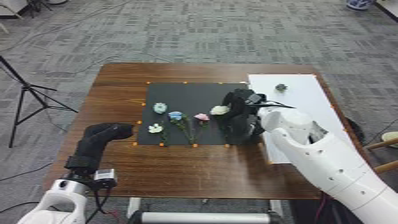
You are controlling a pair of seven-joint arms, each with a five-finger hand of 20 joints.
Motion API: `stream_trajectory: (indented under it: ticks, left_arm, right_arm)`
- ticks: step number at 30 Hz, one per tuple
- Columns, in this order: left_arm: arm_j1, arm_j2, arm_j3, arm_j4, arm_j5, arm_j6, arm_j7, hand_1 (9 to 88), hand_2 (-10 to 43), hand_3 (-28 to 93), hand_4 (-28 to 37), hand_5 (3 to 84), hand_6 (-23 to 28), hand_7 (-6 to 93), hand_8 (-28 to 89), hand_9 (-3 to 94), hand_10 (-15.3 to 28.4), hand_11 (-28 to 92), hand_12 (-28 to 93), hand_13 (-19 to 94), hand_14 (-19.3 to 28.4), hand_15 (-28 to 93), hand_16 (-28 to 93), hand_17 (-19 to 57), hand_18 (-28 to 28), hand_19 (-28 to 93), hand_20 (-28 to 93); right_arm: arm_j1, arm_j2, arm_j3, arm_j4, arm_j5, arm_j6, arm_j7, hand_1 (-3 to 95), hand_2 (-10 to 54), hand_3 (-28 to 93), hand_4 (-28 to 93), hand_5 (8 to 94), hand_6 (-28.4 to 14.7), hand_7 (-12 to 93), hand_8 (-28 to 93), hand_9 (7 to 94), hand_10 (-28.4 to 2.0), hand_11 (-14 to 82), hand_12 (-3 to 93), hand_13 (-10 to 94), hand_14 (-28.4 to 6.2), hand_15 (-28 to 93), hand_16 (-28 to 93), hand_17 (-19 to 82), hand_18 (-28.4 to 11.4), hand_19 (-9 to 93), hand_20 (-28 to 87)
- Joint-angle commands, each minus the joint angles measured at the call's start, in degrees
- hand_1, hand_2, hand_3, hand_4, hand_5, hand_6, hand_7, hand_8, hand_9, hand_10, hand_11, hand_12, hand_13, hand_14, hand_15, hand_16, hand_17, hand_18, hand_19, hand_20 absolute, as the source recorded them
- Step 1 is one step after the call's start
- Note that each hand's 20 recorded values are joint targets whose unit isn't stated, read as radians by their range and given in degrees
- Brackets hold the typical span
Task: Arrange flowers
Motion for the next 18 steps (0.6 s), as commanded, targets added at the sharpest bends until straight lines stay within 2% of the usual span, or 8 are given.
stream_trajectory:
  ticks: [1,5,8,11,13,18]
  left_arm:
    - [-0.2,-0.37,0.26,-0.06,0.15,-0.81,0.11,27.4,-4.7,68,-17.6,61.3,0.1,22.1,-8,55.4,14.4,25,16,42,18.7,38,2,1.1,16.2,34,34]
    - [-0.3,-0.24,0.26,-0.02,0.28,-0.84,0.07,27.4,-4.8,68,-17.5,61.1,-0.2,22.7,-8,55.4,14.4,25,16,42,18.4,38,2,1.2,16.1,34,34]
    - [-0.6,-0.2,0.64,0.07,0.26,-0.85,0.09,27.5,-5.0,68,-17.4,61.0,-0.4,23.0,-8,55.4,14.4,24,16,42,18.4,38,2,1.2,16.1,34,34]
    - [-0.6,-0.17,0.8,0.08,0.42,-0.94,0.05,27.4,-5.1,68,-17.4,60.9,-0.5,23.2,-8,55.3,14.3,24,16,42,18.2,38,2,1.3,16.1,34,34]
    - [-0.7,-0.2,1.04,0.09,0.53,-0.99,0.01,27.5,-5.0,68,-17.6,60.8,-0.5,23.3,-8,55.4,14.3,24,16,42,18.3,38,2,1.3,16.1,34,34]
    - [-0.6,-0.35,1.12,0.02,0.83,-1.31,-0.09,27.4,-4.8,68,-17.4,60.6,-0.8,23.6,-9,55.2,14.1,24,16,43,17.7,37,2,1.3,16.1,34,34]
  right_arm:
    - [0.7,2.3,3.4,-3.6,0.7,-7.4,0.4,24.9,-9.5,62,-16,46.4,-6.6,6,-6,51.1,-18.0,5.9,13.9,89,-3.9,56,31,55,-18.5,93,53]
    - [0.7,3.1,7.9,-6.2,3.7,-9.6,0.6,22.4,-9.5,61,-16,44.6,-7.3,4,-5,47.9,-19.3,5.3,13.1,88,-4.3,56,31,54,-19.0,93,52]
    - [0.7,3.5,11.0,-6.0,4.3,-5.9,1.2,19.8,-9.5,60,-16,43.8,-6.9,3,-5,47.4,-19.6,5.4,12.6,87,-4.9,55,31,53,-19.5,93,51]
    - [3.0,4.5,8.5,-1.3,3.6,4.4,3.8,19.7,-9.5,59,-16,44.5,-5.9,4,-4,49.7,-18.9,6.3,12.8,87,-4.9,55,30,53,-19.5,93,51]
    - [4.5,4.2,7.4,2.5,1.5,6.4,5.6,20.9,-9.5,59,-16,45.7,-5.3,5,-4,52.6,-18.3,6.9,13.1,89,-4.7,56,30,54,-19.2,93,51]
    - [7.5,1.4,6.2,13.2,-5.3,6.6,6.2,23.5,-9.5,62,-17,46.4,-4.4,7,-5,53.4,-17.8,6.8,13.4,89,-4.4,56,30,54,-18.9,93,53]
